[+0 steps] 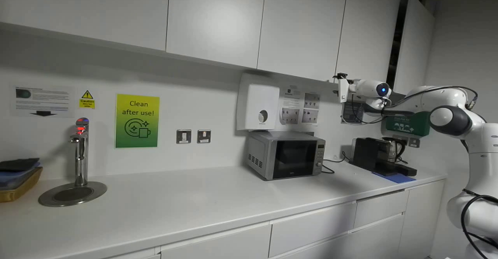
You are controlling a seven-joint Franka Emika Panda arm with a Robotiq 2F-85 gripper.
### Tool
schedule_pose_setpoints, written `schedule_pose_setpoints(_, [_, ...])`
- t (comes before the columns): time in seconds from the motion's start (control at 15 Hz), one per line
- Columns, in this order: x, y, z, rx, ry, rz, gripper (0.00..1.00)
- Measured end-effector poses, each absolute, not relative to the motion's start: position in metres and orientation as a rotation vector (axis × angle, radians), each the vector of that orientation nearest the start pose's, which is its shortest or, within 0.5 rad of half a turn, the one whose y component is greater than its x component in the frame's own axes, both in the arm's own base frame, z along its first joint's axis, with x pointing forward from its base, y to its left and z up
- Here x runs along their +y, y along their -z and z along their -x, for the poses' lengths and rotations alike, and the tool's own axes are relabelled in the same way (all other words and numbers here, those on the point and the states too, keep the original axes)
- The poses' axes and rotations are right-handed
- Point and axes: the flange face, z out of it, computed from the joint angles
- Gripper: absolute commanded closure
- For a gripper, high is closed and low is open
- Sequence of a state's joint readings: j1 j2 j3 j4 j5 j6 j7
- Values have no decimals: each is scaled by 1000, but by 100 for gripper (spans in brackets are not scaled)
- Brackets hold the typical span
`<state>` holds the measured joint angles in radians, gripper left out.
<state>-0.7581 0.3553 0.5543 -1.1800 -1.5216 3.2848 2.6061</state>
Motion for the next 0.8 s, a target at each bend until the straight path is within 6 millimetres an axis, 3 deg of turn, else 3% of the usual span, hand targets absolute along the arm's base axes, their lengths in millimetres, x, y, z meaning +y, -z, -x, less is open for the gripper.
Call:
schedule_pose_setpoints(0.53, [-123,-749,-631,1059,1583,1302,0])
schedule_pose_setpoints(0.8, [-135,-755,-629,1093,1582,1258,0])
